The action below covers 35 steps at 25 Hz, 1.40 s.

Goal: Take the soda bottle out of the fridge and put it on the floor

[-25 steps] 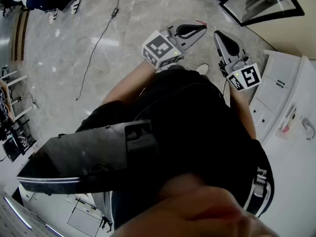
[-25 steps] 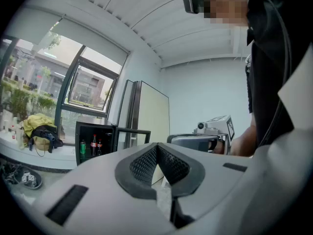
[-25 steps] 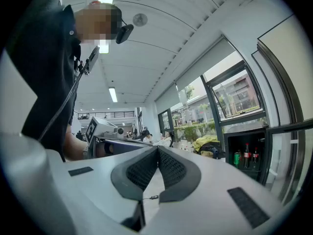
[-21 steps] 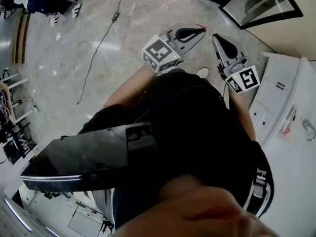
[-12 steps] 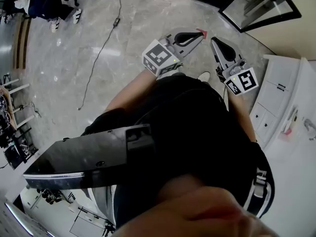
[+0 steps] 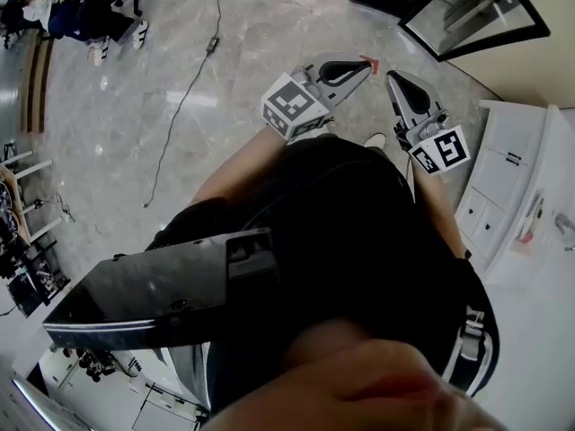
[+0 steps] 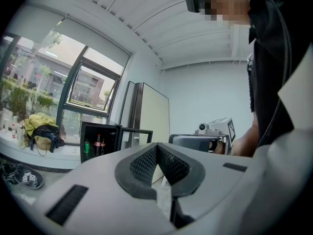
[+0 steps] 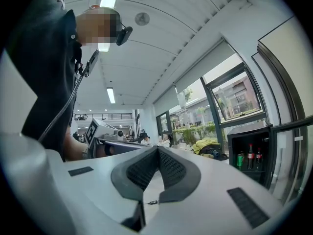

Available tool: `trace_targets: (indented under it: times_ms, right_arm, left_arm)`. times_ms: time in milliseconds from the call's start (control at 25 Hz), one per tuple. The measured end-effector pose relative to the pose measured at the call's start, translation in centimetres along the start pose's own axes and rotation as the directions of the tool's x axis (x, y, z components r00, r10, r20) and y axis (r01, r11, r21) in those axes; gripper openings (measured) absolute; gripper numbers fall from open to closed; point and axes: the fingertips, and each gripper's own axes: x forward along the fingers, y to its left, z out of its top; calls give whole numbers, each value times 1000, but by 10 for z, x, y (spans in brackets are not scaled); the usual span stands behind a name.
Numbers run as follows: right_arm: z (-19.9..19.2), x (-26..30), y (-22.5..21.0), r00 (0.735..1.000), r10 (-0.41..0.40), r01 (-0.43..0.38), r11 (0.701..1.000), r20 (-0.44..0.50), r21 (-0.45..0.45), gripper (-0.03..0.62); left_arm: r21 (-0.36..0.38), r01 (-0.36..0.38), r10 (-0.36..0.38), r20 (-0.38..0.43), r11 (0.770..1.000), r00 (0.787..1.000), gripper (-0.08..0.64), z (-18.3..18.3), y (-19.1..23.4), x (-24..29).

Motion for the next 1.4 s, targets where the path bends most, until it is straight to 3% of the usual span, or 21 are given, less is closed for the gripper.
trace_targets:
  times_ms: [240, 520, 1040, 1400]
  right_arm:
    - [4, 5, -16, 999, -43, 43, 999, 22, 6, 14]
    - [4, -3, -65, 997, -63, 63, 998, 35, -4, 14]
    - [23, -20, -197, 1000, 23, -23, 1000, 18, -12, 14]
    - [21, -18, -265, 998, 68, -68, 998, 0, 16, 14]
  left_arm:
    - [-6, 23, -23, -14, 1000, 1000, 0, -3, 12, 2]
    - [3, 23, -23, -20, 1000, 1000, 1, 0, 24, 46]
    - [33, -34, 35, -33, 999, 999, 1, 28, 59, 183]
    - [40, -115, 117, -39, 993, 992, 2, 38, 89, 239]
